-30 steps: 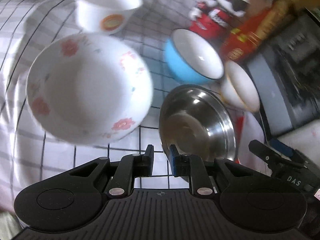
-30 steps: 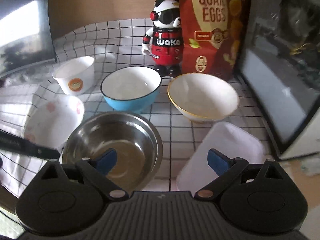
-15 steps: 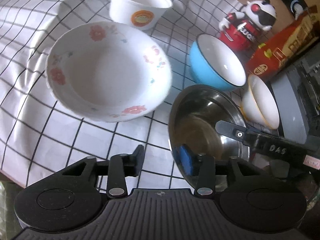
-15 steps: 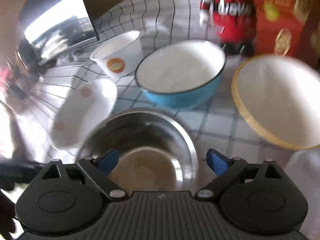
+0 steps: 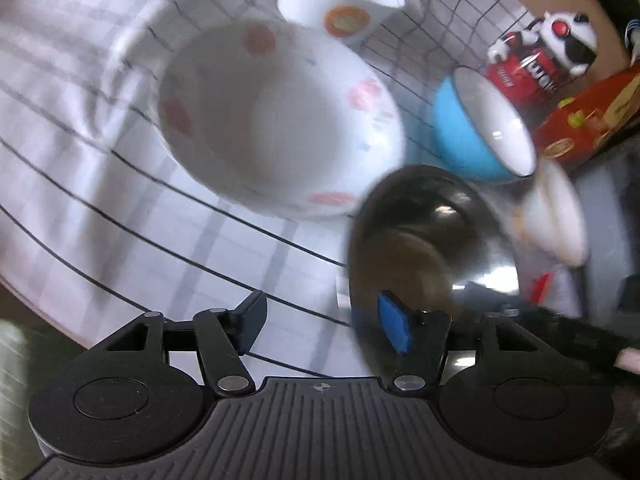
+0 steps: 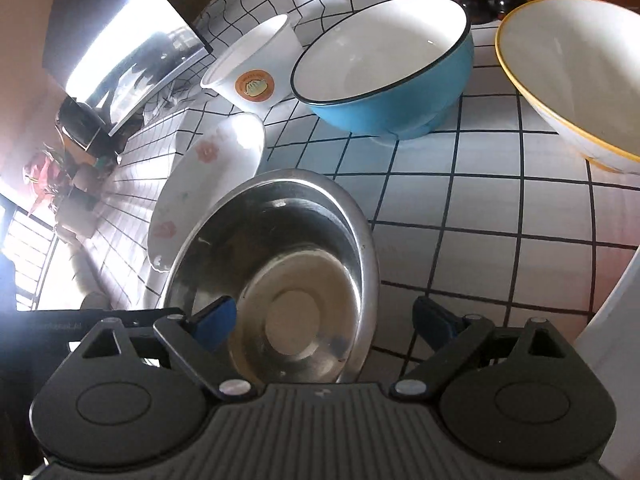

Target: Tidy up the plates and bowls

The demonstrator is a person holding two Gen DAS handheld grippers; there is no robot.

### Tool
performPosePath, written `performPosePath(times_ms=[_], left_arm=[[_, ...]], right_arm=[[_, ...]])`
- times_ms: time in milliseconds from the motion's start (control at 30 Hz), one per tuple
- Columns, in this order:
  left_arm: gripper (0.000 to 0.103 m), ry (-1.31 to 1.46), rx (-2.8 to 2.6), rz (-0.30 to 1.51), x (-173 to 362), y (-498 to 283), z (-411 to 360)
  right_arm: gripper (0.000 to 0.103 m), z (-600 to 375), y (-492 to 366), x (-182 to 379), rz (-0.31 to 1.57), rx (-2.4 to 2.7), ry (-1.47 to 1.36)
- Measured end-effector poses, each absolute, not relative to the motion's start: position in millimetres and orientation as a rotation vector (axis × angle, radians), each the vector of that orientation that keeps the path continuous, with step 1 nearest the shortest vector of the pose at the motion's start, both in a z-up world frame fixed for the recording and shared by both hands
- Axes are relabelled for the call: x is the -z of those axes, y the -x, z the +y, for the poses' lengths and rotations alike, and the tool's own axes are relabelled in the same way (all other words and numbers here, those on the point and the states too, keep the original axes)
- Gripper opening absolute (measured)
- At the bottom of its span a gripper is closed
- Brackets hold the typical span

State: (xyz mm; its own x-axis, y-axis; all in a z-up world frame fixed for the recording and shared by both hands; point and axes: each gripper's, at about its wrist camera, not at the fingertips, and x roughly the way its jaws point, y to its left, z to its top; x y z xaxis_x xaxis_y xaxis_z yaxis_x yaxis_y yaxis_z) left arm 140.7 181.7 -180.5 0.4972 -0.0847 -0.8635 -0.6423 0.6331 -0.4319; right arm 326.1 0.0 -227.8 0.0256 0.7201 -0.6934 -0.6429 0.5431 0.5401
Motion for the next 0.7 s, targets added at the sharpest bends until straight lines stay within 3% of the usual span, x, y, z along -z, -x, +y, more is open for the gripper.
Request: performPosePath(times_ms=[167,233,333,367,400,567,700], left_arm=[[0.064,0.859,-0.374,1.022,189.2,-145.6,171.2],[0.056,0.875,-0.360,1.025,191.9,-146.1,170.1],[0.033,0.872,-0.325,1.033,192.3,-151.5,170.9],[0.027,0.864,-0.322,1.038,191.3,-154.4,171.4],[0.025,0.862,-0.321,1.046,190.8,-157.2,172.1],[0.025,0.898,-0.275,1.069,187.2,-169.2,180.8],[0.027,0.801,-0.227,1.005,155.6,-167.7,195.6]], right_arm=[[0.103,2.3,-332.1,228.0,1.185,-1.024,-0.140],[0.103,2.8,-338.3,228.1,1.231,-1.006,-0.162],[0.103,9.0,-350.7,227.2,1.304,-1.026,-0.144],[0.098,6.8,-354.5,227.5,1.319,-1.026,-0.159],[0.086,3.3,-358.0,227.9,1.319,-1.000,-0.190],[0.056,3.2,-348.5,219.2,1.208,-0.928,-0.073],[0.052,9.2,-325.6,191.2,1.128,-0.943,-0.016]])
